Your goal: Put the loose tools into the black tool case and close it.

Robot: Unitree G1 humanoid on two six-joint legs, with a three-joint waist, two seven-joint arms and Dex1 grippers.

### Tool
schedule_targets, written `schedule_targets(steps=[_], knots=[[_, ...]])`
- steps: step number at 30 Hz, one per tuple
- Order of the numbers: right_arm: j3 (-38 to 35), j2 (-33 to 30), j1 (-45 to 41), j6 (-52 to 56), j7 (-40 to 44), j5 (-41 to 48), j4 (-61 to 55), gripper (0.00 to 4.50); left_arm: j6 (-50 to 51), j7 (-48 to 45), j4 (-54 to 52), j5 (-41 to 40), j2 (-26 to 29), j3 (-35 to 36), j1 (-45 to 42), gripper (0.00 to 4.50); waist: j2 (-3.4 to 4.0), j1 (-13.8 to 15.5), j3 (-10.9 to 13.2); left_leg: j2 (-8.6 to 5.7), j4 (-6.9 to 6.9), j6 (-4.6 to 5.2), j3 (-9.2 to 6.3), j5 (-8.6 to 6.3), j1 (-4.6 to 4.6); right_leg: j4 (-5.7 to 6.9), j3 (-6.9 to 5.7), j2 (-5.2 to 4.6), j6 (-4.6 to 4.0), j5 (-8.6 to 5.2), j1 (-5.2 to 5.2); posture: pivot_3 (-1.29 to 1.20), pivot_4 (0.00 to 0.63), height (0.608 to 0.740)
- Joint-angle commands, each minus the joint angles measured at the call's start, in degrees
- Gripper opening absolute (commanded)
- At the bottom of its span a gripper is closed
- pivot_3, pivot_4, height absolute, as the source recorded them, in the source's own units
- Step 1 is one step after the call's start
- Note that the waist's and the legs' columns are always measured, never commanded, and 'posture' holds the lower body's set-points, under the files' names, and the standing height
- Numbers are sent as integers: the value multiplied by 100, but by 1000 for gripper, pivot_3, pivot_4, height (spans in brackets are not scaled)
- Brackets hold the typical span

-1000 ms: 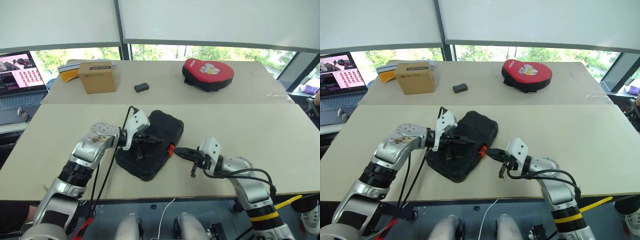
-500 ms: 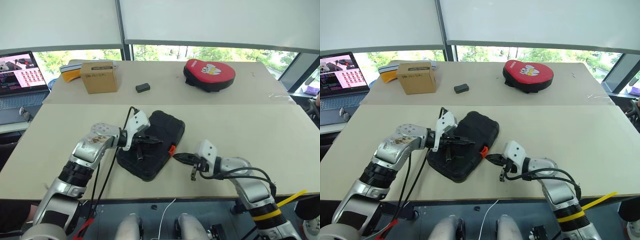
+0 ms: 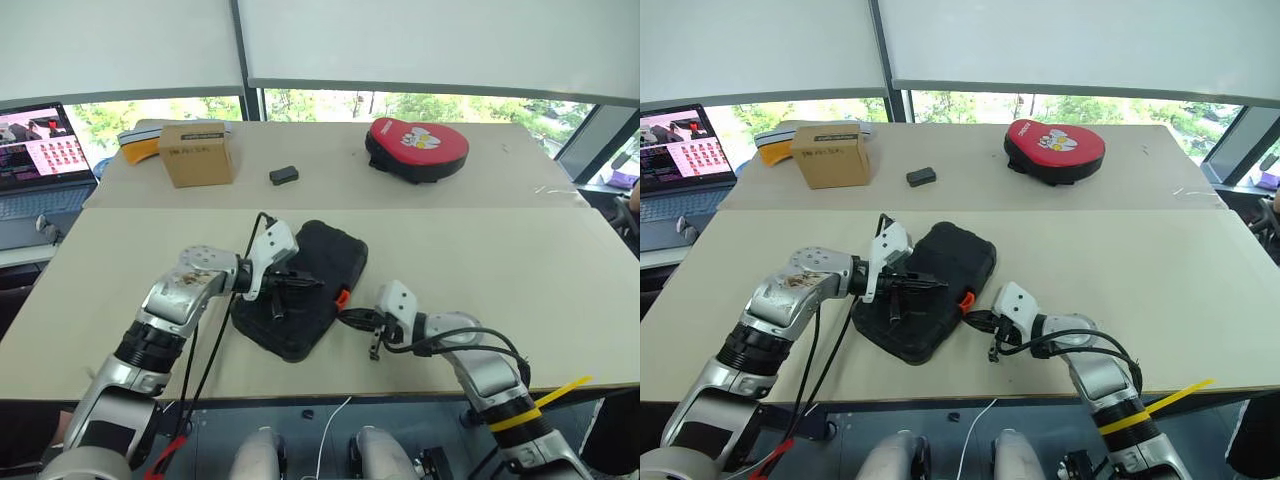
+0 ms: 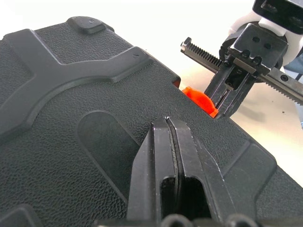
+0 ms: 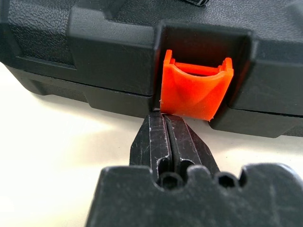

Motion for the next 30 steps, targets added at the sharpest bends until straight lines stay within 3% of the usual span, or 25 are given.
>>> schedule_targets(steps=[1,7,9,10,11,12,14,18,21,23,30], knots=[[-206,63,-369,-252,-18,158,-370,0,296,-3,385,335,140,-403,344,52,0,-1,0,0,-1,0,0,0,-1,0,0,0,0,0,-2,0,150,740],[-367,-428,-18,-219,260,225,-553,0,-683,71,228,-7,83,475,800,52,4,-1,0,0,-7,0,4,0,-2,0,6,-2,-2,-1,-8,0,150,740],[-544,-682,192,-233,418,369,-656,0,-1031,-129,3,-279,191,932,1114,551,13,1,1,-1,-9,0,4,0,-2,0,5,-6,-3,-2,-9,0,150,740],[-771,-857,341,-190,514,553,-726,287,-1242,-234,-201,-487,318,1333,1396,750,10,31,2,1,-13,0,8,-1,-3,-1,7,-10,-3,-2,-11,0,150,740],[-985,-996,452,-190,573,686,-760,588,-1426,-205,-349,-623,398,1722,1630,1343,12,23,2,2,-12,0,4,-1,-2,-2,-4,-11,-4,-3,-6,0,150,740],[-1127,-1081,521,-190,606,769,-780,772,-1554,-160,-437,-700,447,1974,1780,1390,14,3,3,3,-12,0,9,-1,-3,-3,1,-11,-6,-4,-12,0,150,740],[-1454,-1391,695,-448,753,802,-641,1495,-1654,8,-636,-846,650,2668,2283,2156,13,6,6,8,-32,-1,16,-2,-11,-4,14,-18,-9,-6,-30,0,150,740],[-1909,-1783,907,-1323,1079,817,-122,2935,-1985,-158,-803,-853,1124,3525,3508,3703,7,20,17,7,-41,0,20,-1,-42,-12,15,-17,-8,-6,-70,0,150,740],[-2140,-1896,950,-1969,1487,970,354,3886,-2111,-82,-897,-881,1209,4008,4239,4500,2,43,23,6,-59,-1,23,-1,-40,-32,13,-22,-8,-6,-66,0,150,740],[-2247,-1957,915,-2227,1598,964,670,4463,-2259,135,-941,-719,1188,4239,4635,4500,-8,74,33,6,-59,-1,22,-1,-42,-33,8,-27,-9,-6,-65,0,150,740],[-2349,-1948,582,-2365,1816,1121,1238,4463,-2839,614,-1108,-569,865,4555,5261,4500,-12,119,36,3,-60,-2,27,-2,-41,-33,-2,-58,-13,-8,-67,0,150,740]])
